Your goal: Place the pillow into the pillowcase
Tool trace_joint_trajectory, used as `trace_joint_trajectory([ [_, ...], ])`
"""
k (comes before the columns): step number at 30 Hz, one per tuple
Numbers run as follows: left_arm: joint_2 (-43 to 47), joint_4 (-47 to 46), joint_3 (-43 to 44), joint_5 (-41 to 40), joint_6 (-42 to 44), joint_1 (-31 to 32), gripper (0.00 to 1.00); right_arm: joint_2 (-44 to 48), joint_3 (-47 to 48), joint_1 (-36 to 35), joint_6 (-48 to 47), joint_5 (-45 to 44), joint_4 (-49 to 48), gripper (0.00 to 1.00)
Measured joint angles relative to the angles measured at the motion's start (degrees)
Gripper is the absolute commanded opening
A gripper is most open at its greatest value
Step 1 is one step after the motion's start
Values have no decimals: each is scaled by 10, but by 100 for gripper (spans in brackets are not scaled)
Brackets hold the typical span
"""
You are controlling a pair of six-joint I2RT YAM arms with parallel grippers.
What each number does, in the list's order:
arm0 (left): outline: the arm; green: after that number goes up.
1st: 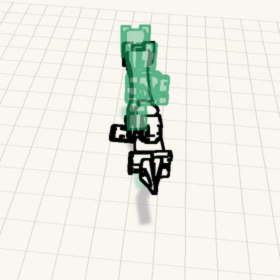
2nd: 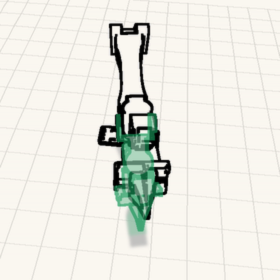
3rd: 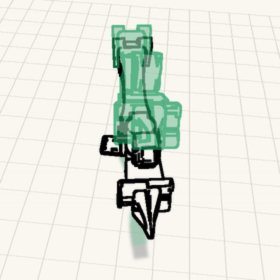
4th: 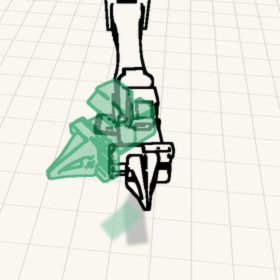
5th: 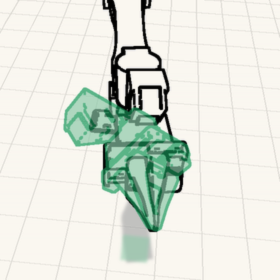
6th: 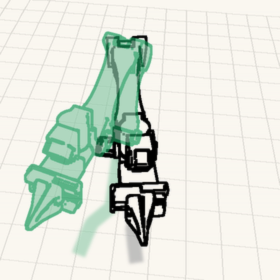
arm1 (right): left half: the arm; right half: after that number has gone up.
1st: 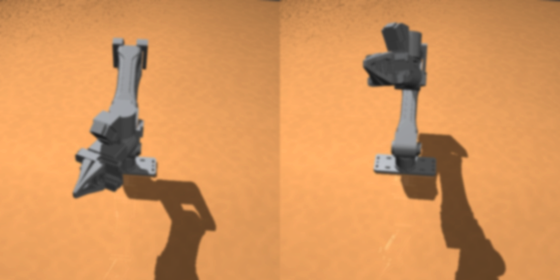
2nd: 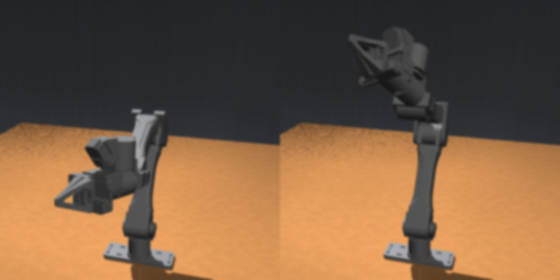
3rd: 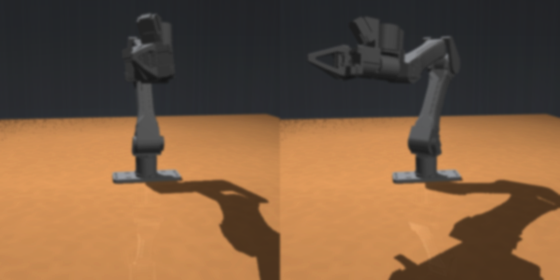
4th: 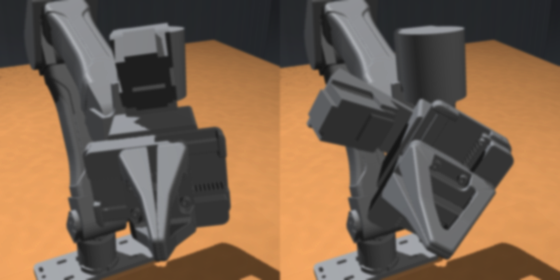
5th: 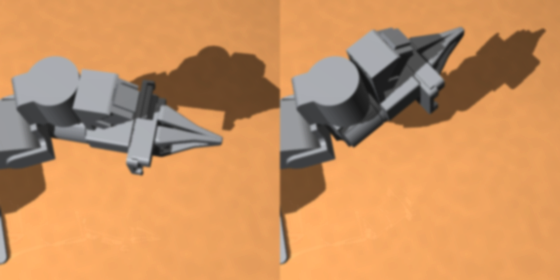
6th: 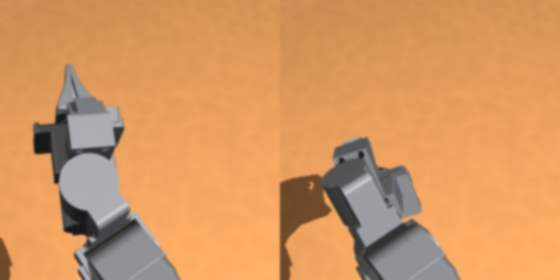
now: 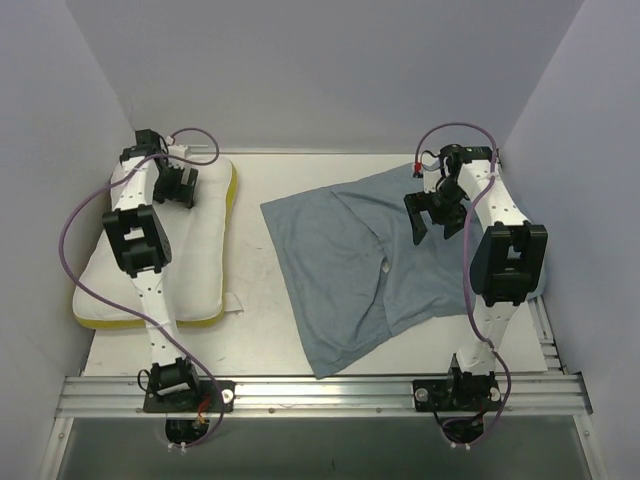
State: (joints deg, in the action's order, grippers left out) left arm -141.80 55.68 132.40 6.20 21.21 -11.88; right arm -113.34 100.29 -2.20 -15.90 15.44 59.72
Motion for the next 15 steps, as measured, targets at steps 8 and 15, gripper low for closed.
trace_joint_trajectory([
  [8,-33,29,34,42,14,-6,0,8,-14,7,-4,-6,10,89],
  [15,-44,133,120,87,132,26,0,20,-14,10,-1,7,10,86],
])
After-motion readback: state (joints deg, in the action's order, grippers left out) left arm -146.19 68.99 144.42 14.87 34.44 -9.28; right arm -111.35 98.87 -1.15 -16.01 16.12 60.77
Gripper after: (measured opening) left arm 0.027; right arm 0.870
